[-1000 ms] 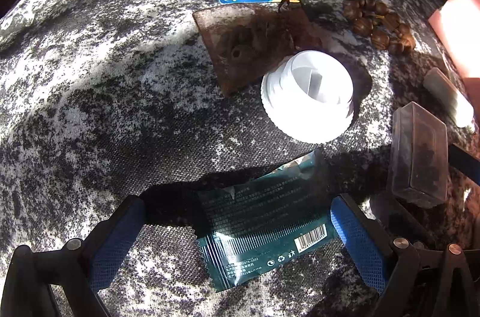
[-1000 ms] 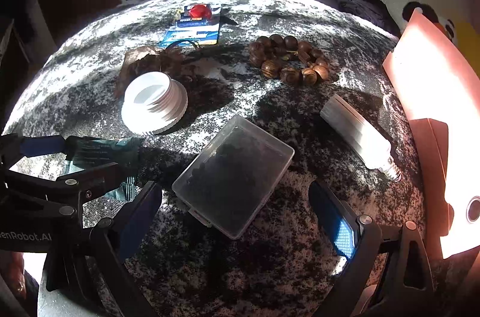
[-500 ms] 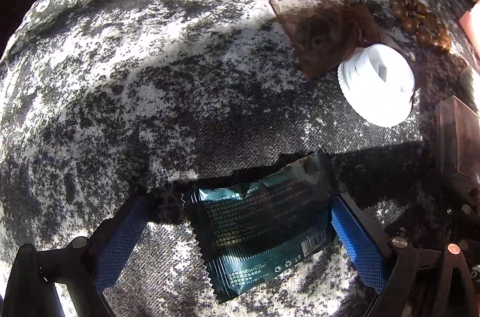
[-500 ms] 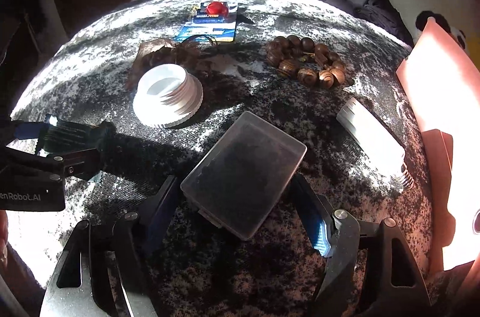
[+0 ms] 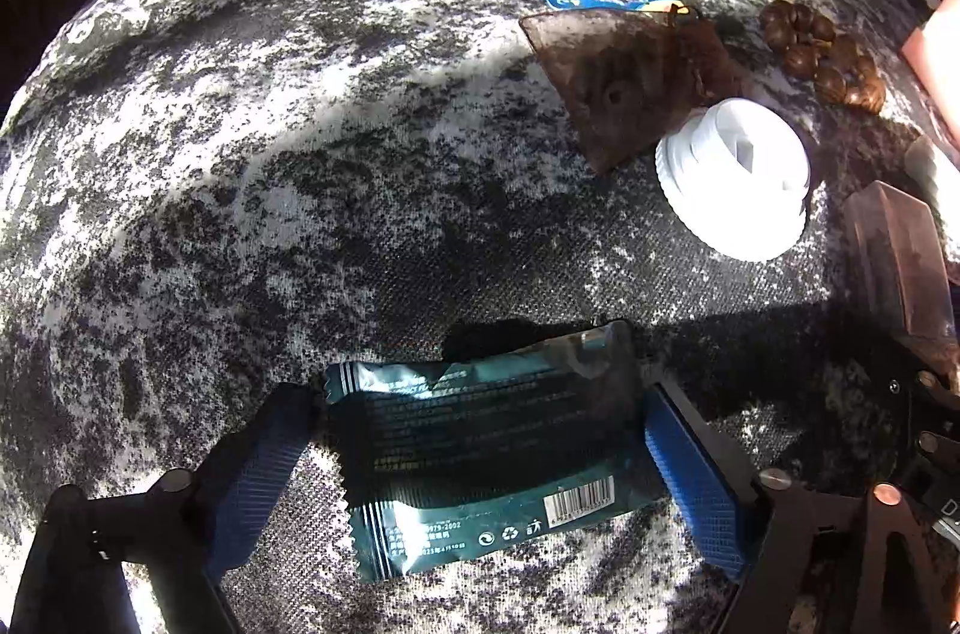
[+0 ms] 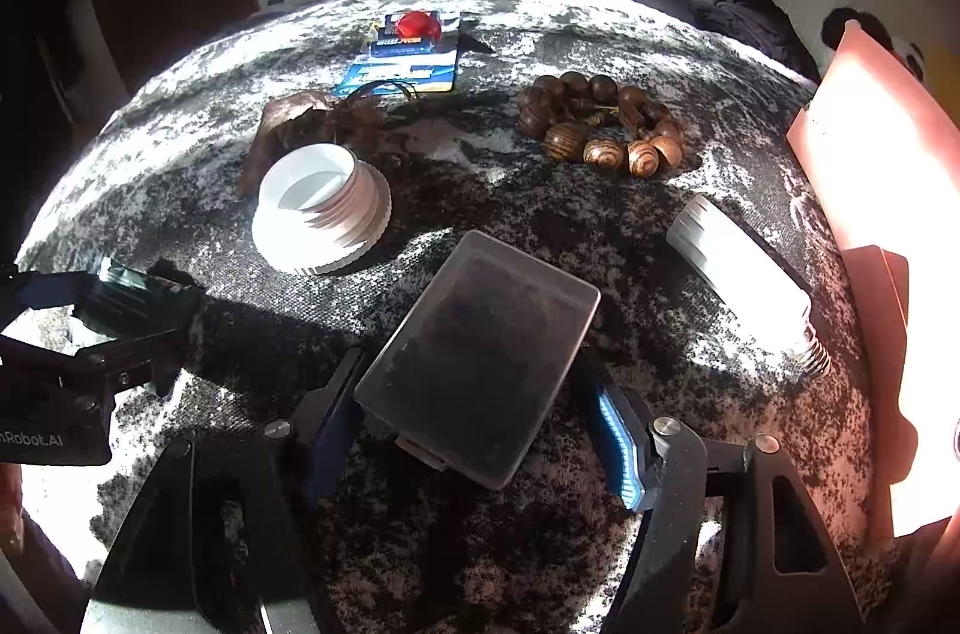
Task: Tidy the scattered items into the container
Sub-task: 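Carry the teal packet and clear box toward the pink box with both tools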
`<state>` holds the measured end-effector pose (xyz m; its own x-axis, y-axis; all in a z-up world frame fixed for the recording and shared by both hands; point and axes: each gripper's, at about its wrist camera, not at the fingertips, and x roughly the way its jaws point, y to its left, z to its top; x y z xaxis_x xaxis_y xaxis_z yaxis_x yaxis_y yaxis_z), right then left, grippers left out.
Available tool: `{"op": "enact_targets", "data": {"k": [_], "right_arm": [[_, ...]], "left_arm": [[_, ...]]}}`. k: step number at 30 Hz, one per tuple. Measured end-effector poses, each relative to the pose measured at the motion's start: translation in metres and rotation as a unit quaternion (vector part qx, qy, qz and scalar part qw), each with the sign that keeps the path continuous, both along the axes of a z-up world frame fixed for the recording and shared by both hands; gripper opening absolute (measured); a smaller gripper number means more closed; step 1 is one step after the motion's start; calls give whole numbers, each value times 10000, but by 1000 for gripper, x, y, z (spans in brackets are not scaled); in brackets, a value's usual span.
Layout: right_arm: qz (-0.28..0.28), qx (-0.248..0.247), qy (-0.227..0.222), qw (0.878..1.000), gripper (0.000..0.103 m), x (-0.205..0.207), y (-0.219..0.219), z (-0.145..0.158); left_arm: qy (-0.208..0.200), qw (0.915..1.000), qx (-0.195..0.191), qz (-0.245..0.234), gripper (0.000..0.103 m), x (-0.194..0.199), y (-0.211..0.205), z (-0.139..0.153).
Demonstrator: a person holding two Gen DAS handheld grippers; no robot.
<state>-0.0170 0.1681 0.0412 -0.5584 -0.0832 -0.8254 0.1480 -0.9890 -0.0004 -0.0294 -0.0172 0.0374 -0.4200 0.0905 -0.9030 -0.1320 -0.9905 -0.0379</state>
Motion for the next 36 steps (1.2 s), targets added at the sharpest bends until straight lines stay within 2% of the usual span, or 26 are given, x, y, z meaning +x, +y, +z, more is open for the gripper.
{"op": "enact_targets", "data": {"k": [3,4,6,9,11,17,20,25,27,29,36], "right_arm": [[1,-42,-6,10000,64,0,2,1],[-2,-49,-9,10000,64,0,2,1],[-6,-43,-4,10000,64,1,2,2],[-3,-45,-6,10000,64,5,3,3],[-20,-64,-16,10000,64,7,5,3],[-40,-123,-61,9999,64,12,6,4],[-39,-130,-77,9999,64,13,6,3],[-32,-116,-52,9999,64,15,7,4],[-11,-67,-18,10000,64,16,7,5],[15,-16,46,10000,64,17,5,8],[-13,-173,214,9996,64,27,7,27]], "left_arm": [[130,9999,62,-1,54,3,-2,9],[172,9998,115,15,52,4,-4,12],[256,9993,258,65,35,9,-8,18],[390,9985,383,5,24,17,-11,28],[398,9984,409,-40,23,22,-9,29],[125,9955,923,-164,25,27,-5,20],[85,9957,902,-178,28,26,4,12],[333,9953,905,16,28,19,5,13],[415,9958,820,-54,14,18,8,17],[494,9962,695,-181,8,21,14,21],[694,9944,735,-306,7,34,22,42]]}}
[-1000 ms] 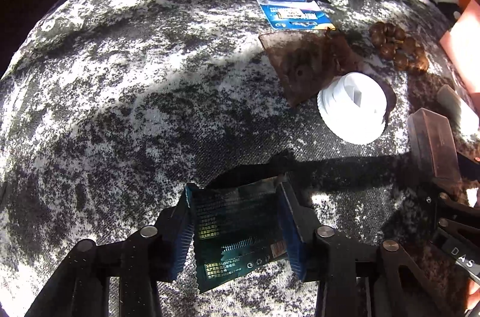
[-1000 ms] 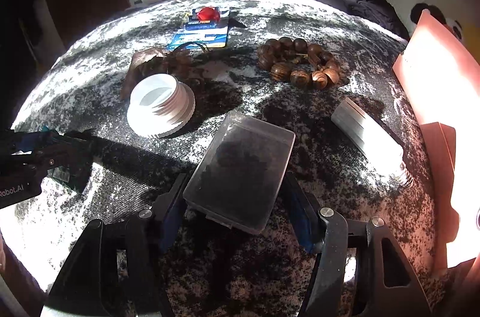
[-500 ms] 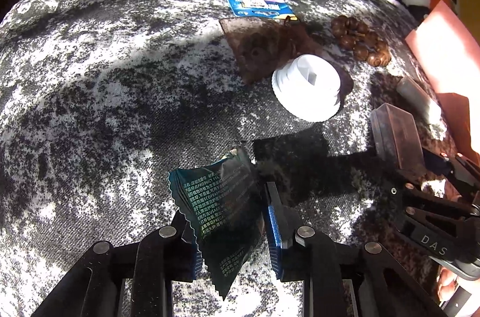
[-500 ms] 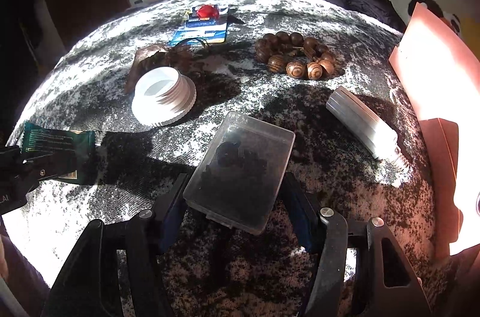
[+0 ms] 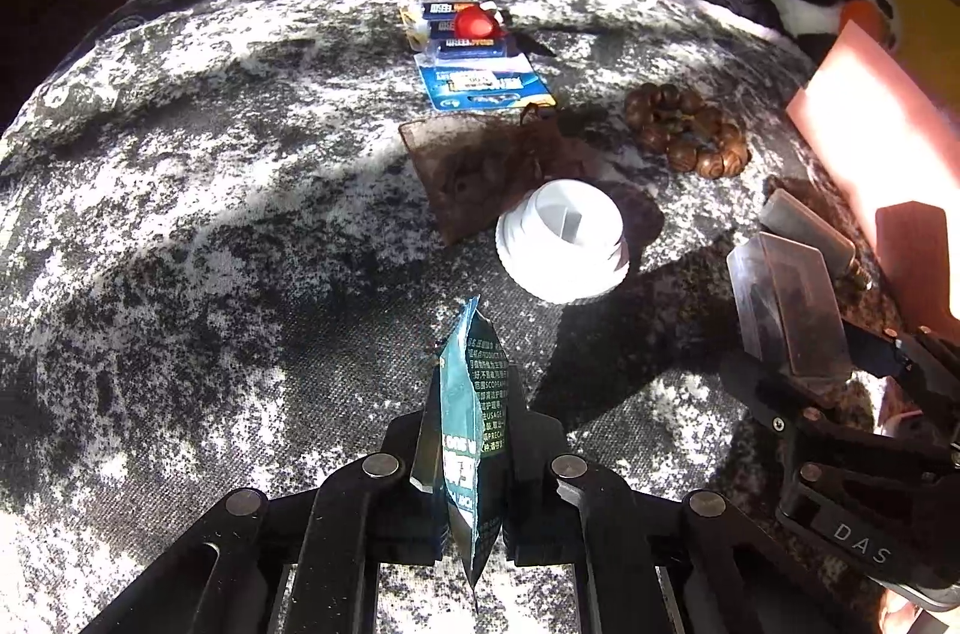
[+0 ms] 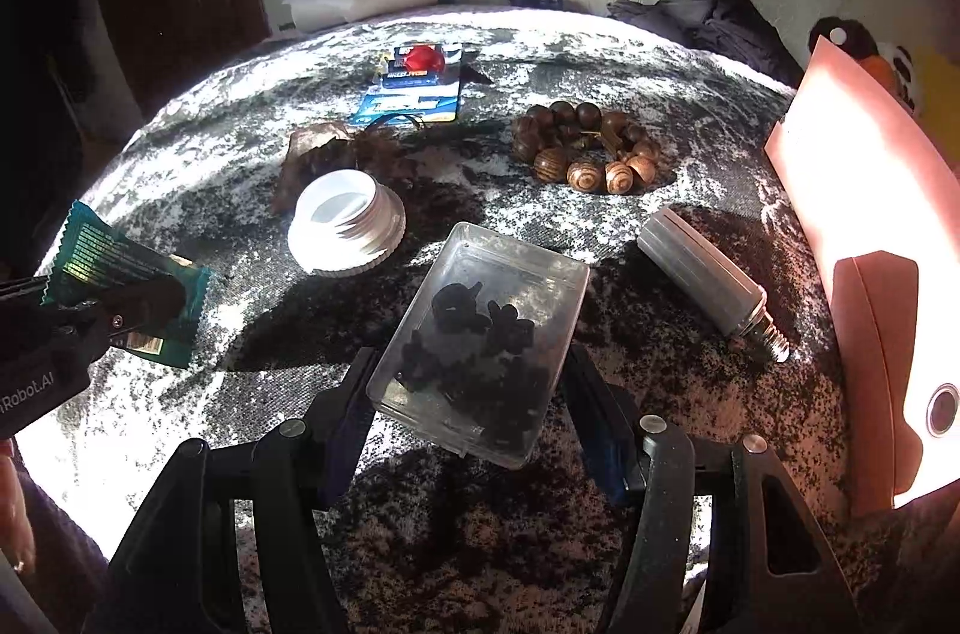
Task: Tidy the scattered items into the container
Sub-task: 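Carry the teal packet and clear box toward the pink box with both tools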
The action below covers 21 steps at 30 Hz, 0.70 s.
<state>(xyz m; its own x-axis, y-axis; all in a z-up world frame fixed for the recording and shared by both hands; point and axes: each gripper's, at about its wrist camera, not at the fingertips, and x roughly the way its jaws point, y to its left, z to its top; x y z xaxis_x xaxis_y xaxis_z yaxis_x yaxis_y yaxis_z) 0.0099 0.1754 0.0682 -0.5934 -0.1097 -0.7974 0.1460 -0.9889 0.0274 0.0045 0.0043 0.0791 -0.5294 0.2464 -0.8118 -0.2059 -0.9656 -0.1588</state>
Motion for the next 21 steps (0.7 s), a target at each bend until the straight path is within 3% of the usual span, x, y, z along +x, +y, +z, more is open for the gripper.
{"op": "enact_targets", "data": {"k": [21], "right_arm": [[-278,-203,688,9970,64,102,33,84]], "left_arm": [[565,9976,-143,-379,7,64,34,75]]}}
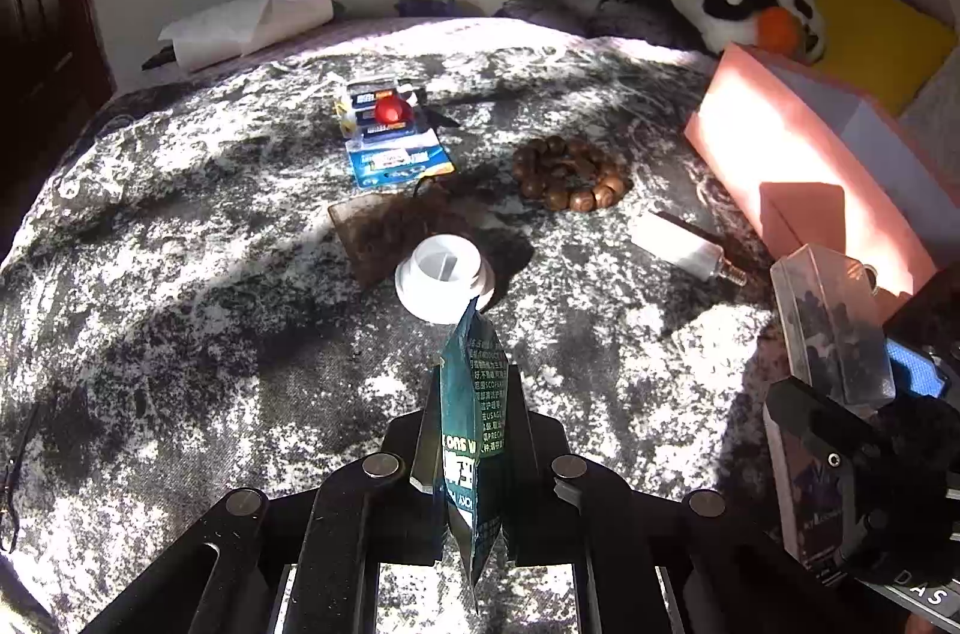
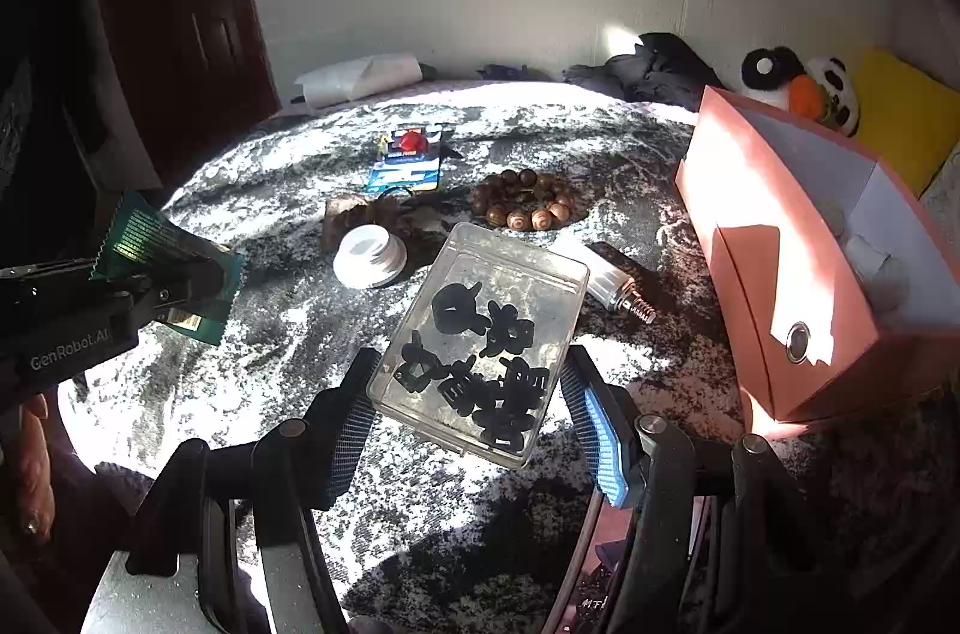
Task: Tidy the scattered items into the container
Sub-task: 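Carry the teal packet and clear box toward the pink box with both tools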
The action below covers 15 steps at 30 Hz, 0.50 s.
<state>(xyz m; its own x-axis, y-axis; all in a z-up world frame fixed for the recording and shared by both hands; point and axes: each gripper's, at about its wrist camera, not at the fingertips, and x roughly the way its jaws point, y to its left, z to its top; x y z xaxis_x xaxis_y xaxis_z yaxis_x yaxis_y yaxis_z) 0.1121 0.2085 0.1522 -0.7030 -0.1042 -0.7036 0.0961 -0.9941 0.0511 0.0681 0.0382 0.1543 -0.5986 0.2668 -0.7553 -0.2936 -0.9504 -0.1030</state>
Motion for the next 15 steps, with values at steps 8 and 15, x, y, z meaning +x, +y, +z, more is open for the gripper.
{"op": "enact_targets", "data": {"k": [8,15], "right_arm": [[-356,5,422,9985,64,47,35,45],[-951,2,695,9930,64,83,93,74]], "left_arm": [[379,9982,-170,-440,7,22,48,33],[676,9917,-221,-1074,8,36,123,61]]}}
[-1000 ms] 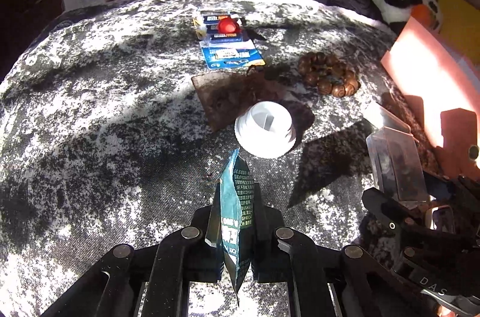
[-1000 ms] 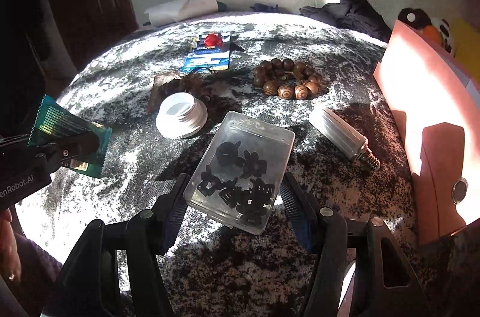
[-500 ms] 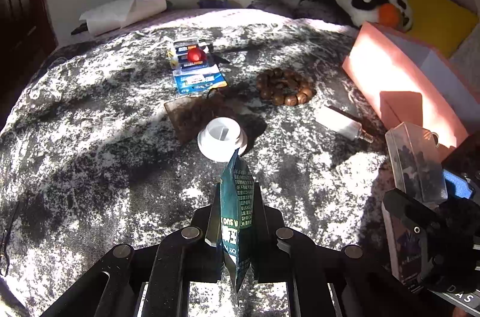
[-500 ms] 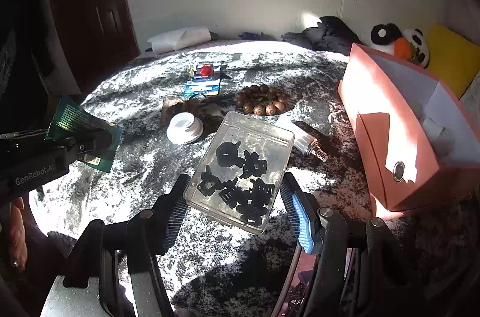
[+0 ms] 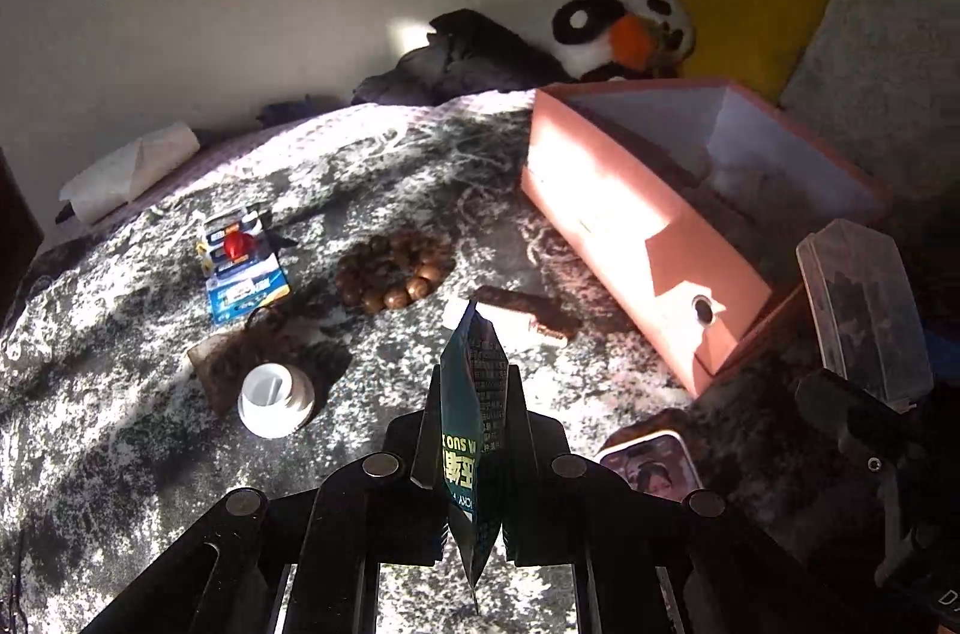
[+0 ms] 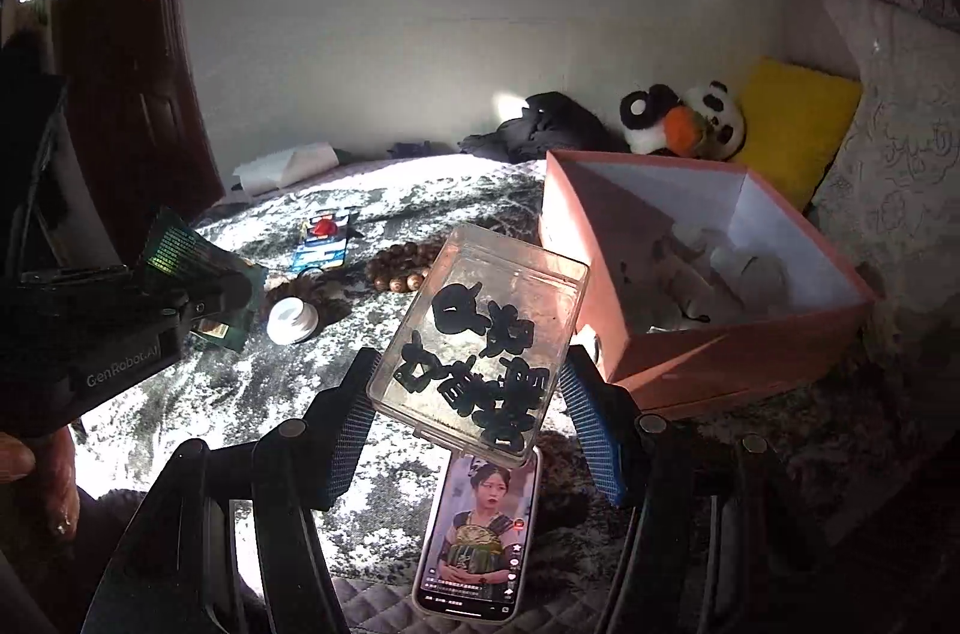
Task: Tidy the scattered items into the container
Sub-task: 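Carry the teal packet and clear box toward the pink box with both tools, then lower the teal packet and clear box over the pink box with both tools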
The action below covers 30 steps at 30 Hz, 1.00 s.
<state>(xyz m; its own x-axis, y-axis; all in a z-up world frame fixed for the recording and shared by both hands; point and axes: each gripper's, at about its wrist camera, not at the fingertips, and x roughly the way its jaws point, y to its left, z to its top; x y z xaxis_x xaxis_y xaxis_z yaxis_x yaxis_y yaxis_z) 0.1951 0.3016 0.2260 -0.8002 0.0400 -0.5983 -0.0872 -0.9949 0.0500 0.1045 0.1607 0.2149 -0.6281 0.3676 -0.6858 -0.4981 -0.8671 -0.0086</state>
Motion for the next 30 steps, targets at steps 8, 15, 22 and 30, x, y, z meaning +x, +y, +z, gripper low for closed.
{"op": "enact_targets", "data": {"k": [8,15,22,30], "right_arm": [[-762,-21,193,9969,64,32,75,21],[-1303,75,366,9908,64,40,135,41],[-1550,174,538,9863,64,14,179,60],[-1672,68,550,9844,64,-52,215,49]], "left_arm": [[217,9972,-53,-715,8,11,88,21],[380,9925,-55,-1160,8,4,157,42],[406,9889,-107,-1428,8,-25,211,54],[422,9871,-228,-1529,8,-71,252,48]]}}
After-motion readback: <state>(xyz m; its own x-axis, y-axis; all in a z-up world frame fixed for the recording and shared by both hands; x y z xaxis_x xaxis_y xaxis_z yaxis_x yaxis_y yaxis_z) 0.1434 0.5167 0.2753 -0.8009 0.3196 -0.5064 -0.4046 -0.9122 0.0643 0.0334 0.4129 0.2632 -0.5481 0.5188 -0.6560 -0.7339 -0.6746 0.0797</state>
